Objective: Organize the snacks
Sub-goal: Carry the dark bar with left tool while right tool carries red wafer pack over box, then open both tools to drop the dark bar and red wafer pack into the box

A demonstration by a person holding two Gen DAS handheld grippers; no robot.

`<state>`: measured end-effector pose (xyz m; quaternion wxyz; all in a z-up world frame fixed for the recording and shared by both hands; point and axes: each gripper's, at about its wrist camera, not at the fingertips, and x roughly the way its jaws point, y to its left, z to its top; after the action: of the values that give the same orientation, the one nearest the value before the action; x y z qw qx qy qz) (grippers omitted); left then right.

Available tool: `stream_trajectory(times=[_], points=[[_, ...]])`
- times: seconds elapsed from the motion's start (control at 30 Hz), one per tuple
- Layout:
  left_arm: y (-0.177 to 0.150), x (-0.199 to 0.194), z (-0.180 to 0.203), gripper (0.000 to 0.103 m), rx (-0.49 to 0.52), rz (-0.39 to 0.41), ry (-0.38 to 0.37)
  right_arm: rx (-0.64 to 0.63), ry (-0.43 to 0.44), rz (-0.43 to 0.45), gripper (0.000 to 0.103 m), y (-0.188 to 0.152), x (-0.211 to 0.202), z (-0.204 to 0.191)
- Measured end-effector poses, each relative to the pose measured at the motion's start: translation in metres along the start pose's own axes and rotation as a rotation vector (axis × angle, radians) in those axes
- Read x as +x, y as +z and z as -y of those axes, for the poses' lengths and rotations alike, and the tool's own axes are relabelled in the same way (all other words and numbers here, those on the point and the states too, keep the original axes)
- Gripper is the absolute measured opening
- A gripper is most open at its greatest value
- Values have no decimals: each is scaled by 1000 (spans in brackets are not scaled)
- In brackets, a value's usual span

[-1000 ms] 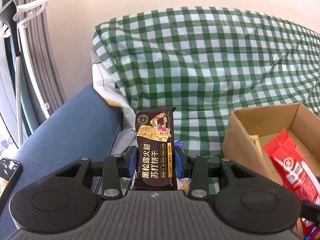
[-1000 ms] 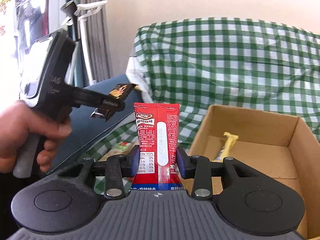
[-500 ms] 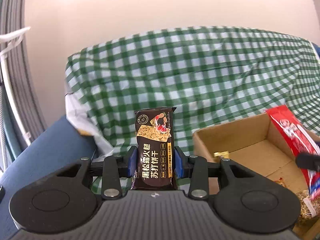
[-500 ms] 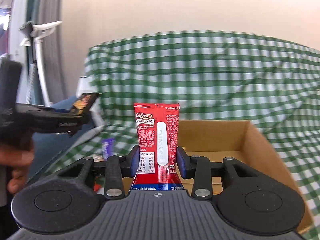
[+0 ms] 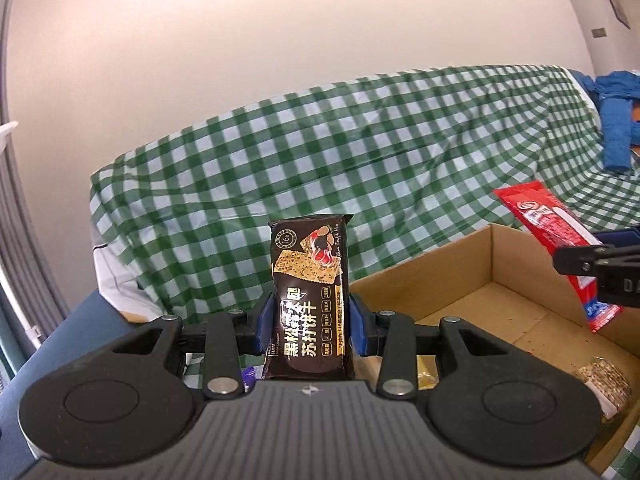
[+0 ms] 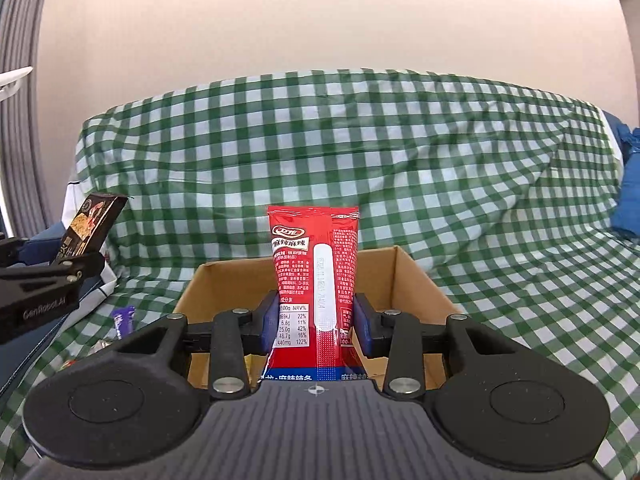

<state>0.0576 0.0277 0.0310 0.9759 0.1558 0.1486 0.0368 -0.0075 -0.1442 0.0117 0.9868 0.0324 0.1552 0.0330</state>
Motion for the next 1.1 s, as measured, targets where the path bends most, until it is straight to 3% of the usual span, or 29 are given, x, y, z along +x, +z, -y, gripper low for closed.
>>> stream_trajectory(times=[0.63,1.1], points=[[-2,-6,36,42,65,38,-102,59,-85,32,40,2,3,11],[-2,-6,41,42,68,53,-114,66,-95,41,41,1,2,16]])
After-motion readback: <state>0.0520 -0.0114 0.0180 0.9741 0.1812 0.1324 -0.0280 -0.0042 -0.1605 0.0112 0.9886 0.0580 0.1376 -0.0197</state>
